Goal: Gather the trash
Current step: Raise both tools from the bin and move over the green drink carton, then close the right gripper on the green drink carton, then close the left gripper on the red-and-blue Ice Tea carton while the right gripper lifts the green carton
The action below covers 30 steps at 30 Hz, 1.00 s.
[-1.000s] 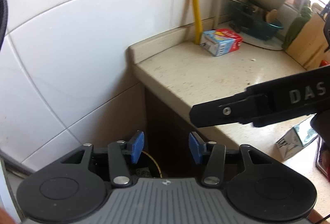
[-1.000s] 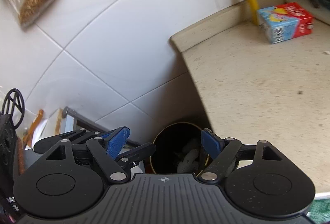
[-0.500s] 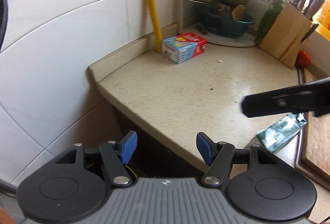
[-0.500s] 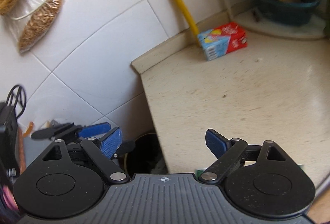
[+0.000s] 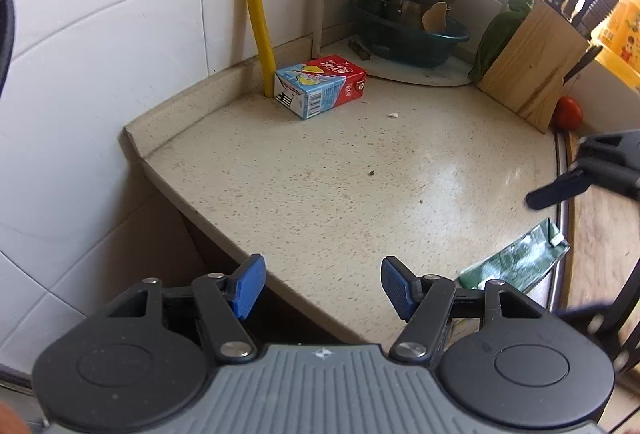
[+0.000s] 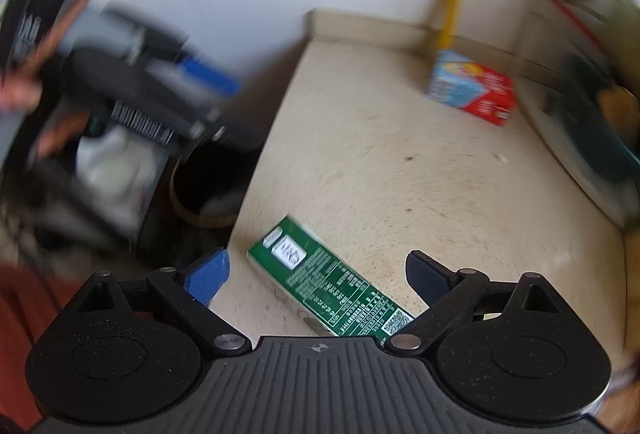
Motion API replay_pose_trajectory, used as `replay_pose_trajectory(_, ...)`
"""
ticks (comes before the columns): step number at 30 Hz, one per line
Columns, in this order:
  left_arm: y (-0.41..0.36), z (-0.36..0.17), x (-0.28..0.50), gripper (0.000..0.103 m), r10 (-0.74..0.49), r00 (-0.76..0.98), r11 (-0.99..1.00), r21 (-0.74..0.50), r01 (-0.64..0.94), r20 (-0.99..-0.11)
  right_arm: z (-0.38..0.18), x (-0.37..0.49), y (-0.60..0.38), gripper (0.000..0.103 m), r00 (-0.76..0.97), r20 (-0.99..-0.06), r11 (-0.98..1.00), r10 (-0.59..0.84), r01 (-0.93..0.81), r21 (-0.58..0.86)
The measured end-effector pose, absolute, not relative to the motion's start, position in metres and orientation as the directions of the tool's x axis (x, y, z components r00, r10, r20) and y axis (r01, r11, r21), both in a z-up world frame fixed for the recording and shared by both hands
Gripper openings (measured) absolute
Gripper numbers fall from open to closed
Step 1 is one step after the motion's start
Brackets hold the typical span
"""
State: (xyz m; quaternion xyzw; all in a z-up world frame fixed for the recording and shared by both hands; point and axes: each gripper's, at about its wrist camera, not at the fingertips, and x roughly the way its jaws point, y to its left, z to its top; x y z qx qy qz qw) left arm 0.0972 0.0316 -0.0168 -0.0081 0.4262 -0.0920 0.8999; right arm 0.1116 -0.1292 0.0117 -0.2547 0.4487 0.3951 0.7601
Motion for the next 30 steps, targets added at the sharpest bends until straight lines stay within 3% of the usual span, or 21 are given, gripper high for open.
replay_pose_trajectory(5, 0.025, -0.015, 0.108, 0.061, -0.218, 0.602, 0.975, -0.141, 0.172, -0.768, -0.008, 0.124, -0.118, 0.097, 0.216, -0.924, 0.438, 0.316, -0.897, -0.060)
replay_pose_trajectory(7, 0.019, -0.012, 0.116, 0.062, -0.219, 0.610, 0.974, -0.136, 0.180, -0.761, -0.015, 0.127, -0.119, 0.092, 0.207, -0.929, 0.436, 0.307, -0.898, -0.055)
replay_pose_trajectory(9, 0.014, -0.008, 0.128, 0.062, -0.225, 0.618, 0.973, -0.141, 0.182, -0.754, -0.023, 0.134, -0.123, 0.078, 0.179, -0.939, 0.481, 0.295, -0.876, -0.015)
replay_pose_trajectory(11, 0.007, -0.005, 0.144, 0.062, -0.245, 0.623, 0.968, -0.146, 0.206, -0.743, -0.030, 0.139, -0.128, 0.071, 0.173, -0.943, 0.542, 0.283, -0.840, 0.008)
replay_pose_trajectory(17, -0.019, 0.001, 0.225, 0.063, -0.285, 0.636, 0.889, 0.050, 0.455, -0.717, -0.030, 0.147, -0.157, 0.057, 0.179, -0.930, 0.693, 0.320, -0.714, 0.100)
replay_pose_trajectory(22, -0.033, -0.004, 0.304, 0.063, -0.299, 0.586, 0.819, 0.113, 0.563, -0.753, -0.027, 0.155, -0.182, 0.055, 0.196, -0.907, 0.789, 0.372, -0.581, 0.198)
replay_pose_trajectory(30, -0.045, -0.037, 0.373, 0.063, -0.213, 0.517, 0.749, 0.201, 0.631, -0.829, -0.035, 0.165, -0.201, 0.055, 0.209, -0.889, 0.855, 0.408, -0.429, 0.291)
